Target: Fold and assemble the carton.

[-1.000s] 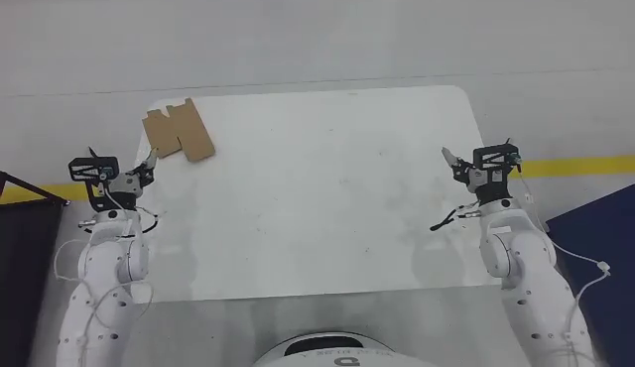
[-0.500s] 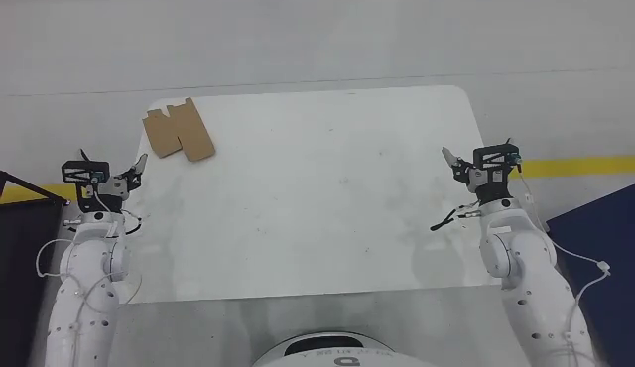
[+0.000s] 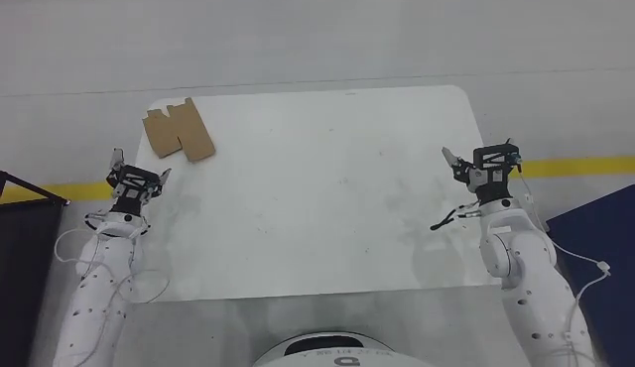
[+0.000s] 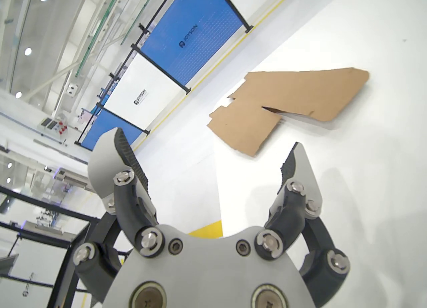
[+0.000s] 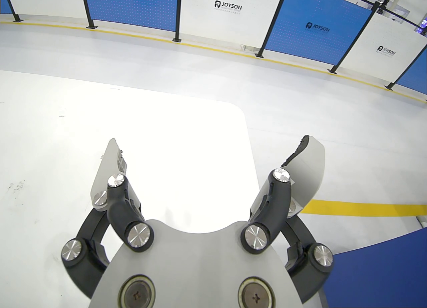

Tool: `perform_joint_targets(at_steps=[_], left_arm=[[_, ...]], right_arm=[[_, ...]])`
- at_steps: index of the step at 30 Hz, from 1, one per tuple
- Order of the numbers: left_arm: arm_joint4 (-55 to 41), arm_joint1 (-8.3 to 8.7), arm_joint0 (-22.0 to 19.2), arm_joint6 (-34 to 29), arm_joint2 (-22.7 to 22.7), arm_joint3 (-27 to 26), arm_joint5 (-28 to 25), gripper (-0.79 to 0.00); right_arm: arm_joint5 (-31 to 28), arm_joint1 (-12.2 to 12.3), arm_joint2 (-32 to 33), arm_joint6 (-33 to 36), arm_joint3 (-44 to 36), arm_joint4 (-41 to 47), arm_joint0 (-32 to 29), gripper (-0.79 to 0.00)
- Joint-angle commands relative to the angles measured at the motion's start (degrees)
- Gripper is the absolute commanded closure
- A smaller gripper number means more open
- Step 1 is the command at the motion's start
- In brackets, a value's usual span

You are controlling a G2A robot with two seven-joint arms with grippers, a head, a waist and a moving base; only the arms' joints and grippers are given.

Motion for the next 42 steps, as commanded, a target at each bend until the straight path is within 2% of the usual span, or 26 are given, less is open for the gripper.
perform_joint_targets(at_steps=[1, 6, 9, 15, 23, 25, 28, 35, 42], left_arm=[[1.9, 0.18, -0.5, -0.4, 0.2, 0.0, -1.0, -0.785], [2.4, 0.20, -2.2, -1.5, 0.9, -0.9, -2.2, -0.785], [6.8, 0.36, -2.9, -2.6, 2.3, -0.9, -2.8, -0.785], [13.1, 0.42, -5.1, -2.3, 4.6, 1.5, 0.2, -0.785], [18.1, 0.59, -6.9, -5.9, 6.3, 3.1, -1.2, -0.779], [18.8, 0.63, -7.1, -6.6, 6.3, 2.9, -0.9, -0.763], [18.4, 0.51, -7.7, -7.1, 6.8, 2.8, -0.9, -0.785], [20.5, 0.04, -9.3, -8.8, 9.9, 4.6, -0.5, -0.782], [20.6, -0.53, -10.6, -9.5, 12.4, 6.5, 0.8, -0.711]], right_arm=[[0.0, 0.0, 0.0, 0.0, 0.0, 0.0, 0.0, -0.785], [0.0, 0.0, 0.0, 0.0, 0.0, 0.0, 0.0, -0.785], [0.0, 0.0, 0.0, 0.0, 0.0, 0.0, 0.0, -0.785], [0.0, 0.0, 0.0, 0.0, 0.0, 0.0, 0.0, -0.785], [0.0, 0.0, 0.0, 0.0, 0.0, 0.0, 0.0, -0.785], [0.0, 0.0, 0.0, 0.0, 0.0, 0.0, 0.0, -0.785], [0.0, 0.0, 0.0, 0.0, 0.0, 0.0, 0.0, -0.785], [0.0, 0.0, 0.0, 0.0, 0.0, 0.0, 0.0, -0.785], [0.0, 0.0, 0.0, 0.0, 0.0, 0.0, 0.0, -0.785]])
